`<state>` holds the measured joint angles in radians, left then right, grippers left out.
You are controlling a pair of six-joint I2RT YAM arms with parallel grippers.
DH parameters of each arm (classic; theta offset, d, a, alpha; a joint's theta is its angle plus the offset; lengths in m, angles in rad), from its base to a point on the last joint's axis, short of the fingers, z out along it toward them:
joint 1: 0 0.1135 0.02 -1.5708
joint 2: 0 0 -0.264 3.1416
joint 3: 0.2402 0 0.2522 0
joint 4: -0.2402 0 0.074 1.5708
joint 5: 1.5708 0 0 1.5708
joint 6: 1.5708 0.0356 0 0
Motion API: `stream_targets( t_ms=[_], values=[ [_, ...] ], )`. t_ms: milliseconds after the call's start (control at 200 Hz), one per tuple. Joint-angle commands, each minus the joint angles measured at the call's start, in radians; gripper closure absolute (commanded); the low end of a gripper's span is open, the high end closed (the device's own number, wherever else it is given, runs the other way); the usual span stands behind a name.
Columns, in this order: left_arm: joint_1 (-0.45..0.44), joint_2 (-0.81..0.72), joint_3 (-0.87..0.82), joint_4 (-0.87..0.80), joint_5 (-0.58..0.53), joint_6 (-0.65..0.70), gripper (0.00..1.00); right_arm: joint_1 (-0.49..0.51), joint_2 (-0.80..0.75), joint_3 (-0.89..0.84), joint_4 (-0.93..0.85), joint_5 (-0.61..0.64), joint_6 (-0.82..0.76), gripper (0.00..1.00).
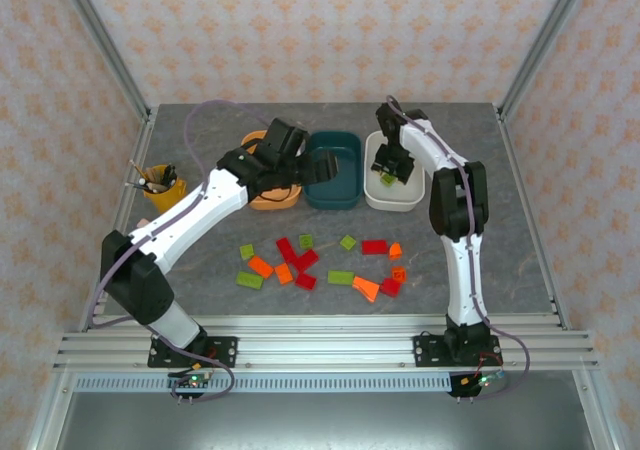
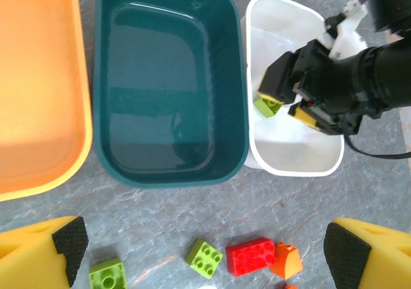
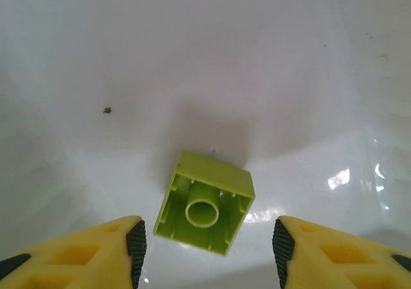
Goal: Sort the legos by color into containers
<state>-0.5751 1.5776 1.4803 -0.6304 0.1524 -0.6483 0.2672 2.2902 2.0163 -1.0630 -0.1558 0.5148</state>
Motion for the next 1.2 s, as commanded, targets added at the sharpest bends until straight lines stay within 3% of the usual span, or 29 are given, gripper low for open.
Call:
stream_targets(
  t_ms=[0, 170, 315, 385, 535, 635, 891, 1196],
  values=[
    [0.005, -0.094, -0.04, -0.102, -0.067, -0.053, 0.03, 0.012, -0.169, 0.035, -0.036, 0.045, -0.017, 0.44],
    [0.005, -0.203, -0.146, -0.187, -0.105, -0.128, 0.04, 0.057, -0.373, -0.044, 0.019, 0.053, -0.052, 0.43],
    [0.006, -0.289, -0.29, -0.224, -0.102, -0.233, 0.06, 0.156, -0.589, -0.251, 0.151, -0.025, -0.121, 0.4],
    [0.006, -0.31, -0.363, -0.212, -0.086, -0.294, 0.08, 0.207, -0.726, -0.419, 0.273, -0.122, -0.147, 0.33],
    [0.005, -0.289, -0.455, -0.181, -0.06, -0.392, 0.12, 0.32, -1.025, -0.793, 0.538, -0.252, -0.113, 0.04],
    [0.005, -0.231, -0.471, -0.169, -0.052, -0.419, 0.13, 0.375, -1.143, -0.943, 0.57, -0.253, -0.056, 0.01],
    [0.004, -0.056, -0.428, -0.133, -0.051, -0.411, 0.2, 0.452, -1.235, -1.122, 0.6, -0.226, -0.063, 0.0],
    [0.0, 0.082, -0.39, -0.074, -0.033, -0.411, 0.29, 0.452, -1.214, -1.133, 0.601, -0.217, -0.057, 0.01]
  ],
)
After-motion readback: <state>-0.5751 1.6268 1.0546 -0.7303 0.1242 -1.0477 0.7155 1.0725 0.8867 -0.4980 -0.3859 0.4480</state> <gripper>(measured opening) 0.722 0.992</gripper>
